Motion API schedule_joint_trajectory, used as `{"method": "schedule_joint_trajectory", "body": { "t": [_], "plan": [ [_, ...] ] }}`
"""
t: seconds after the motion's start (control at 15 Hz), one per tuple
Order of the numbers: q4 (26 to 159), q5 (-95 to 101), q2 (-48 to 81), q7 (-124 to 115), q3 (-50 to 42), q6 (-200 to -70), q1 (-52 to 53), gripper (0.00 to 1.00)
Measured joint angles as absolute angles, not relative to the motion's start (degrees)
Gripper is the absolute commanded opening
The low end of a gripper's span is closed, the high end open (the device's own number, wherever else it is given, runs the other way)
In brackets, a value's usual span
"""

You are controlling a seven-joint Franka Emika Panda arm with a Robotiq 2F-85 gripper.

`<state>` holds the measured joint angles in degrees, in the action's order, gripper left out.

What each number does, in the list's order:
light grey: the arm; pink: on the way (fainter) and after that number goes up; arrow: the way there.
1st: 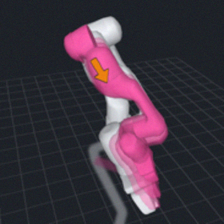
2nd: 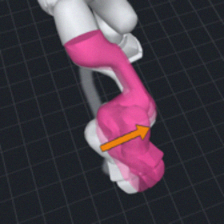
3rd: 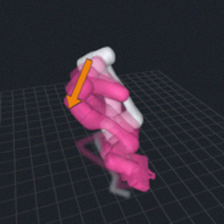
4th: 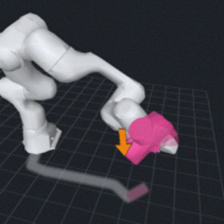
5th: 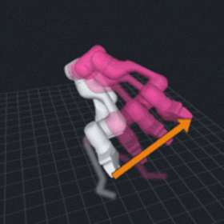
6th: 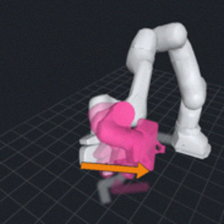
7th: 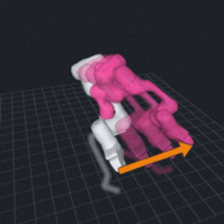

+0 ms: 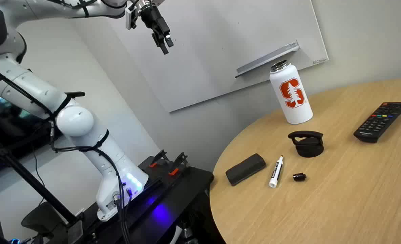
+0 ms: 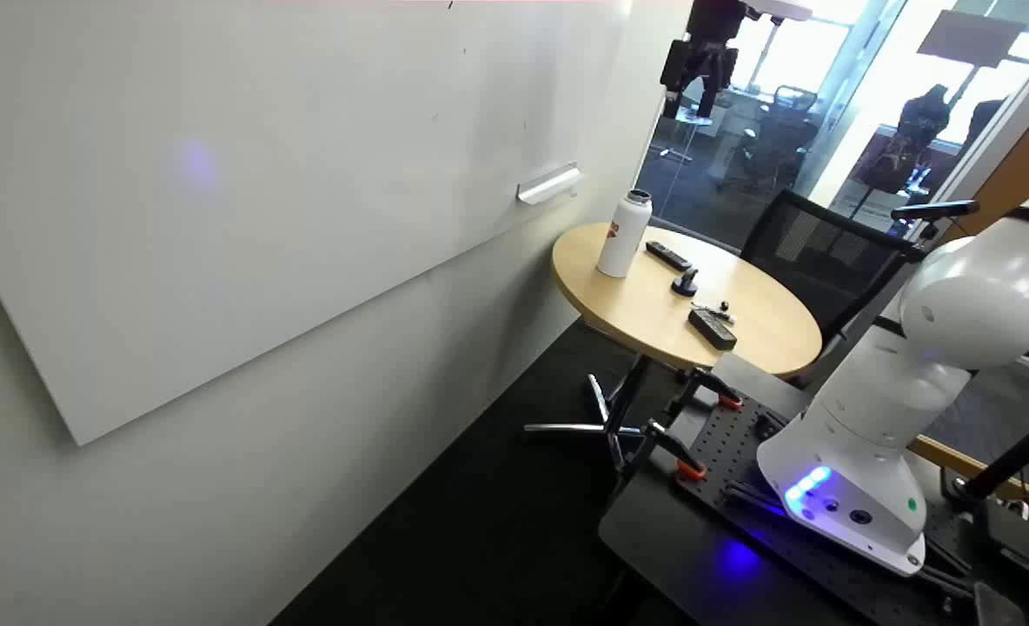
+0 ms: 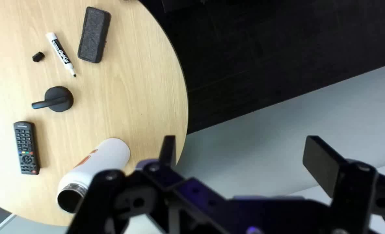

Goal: Put the lid on the white flask

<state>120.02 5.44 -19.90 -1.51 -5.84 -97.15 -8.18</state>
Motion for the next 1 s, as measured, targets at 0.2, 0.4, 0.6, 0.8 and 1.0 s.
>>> {"method": "schedule_joint_trajectory", "body": {
  "t": [0.2,0.4,0.6,0.8,1.0],
  "plan": [
    [120.02,5.44,-19.9,-1.51,-5.84,-97.15,-8.18,1.0],
    [120.02,5.44,-19.9,-1.51,-5.84,-97.15,-8.18,1.0],
    [120.02,5.44,-19.9,-1.51,-5.84,-97.15,-8.18,1.0],
    [120.02,5.45,-19.9,-1.61,-6.13,-97.45,-8.32,1.0],
    [120.43,6.57,-20.11,-4.75,-8.05,-99.97,-10.18,1.0]
  ]
}}
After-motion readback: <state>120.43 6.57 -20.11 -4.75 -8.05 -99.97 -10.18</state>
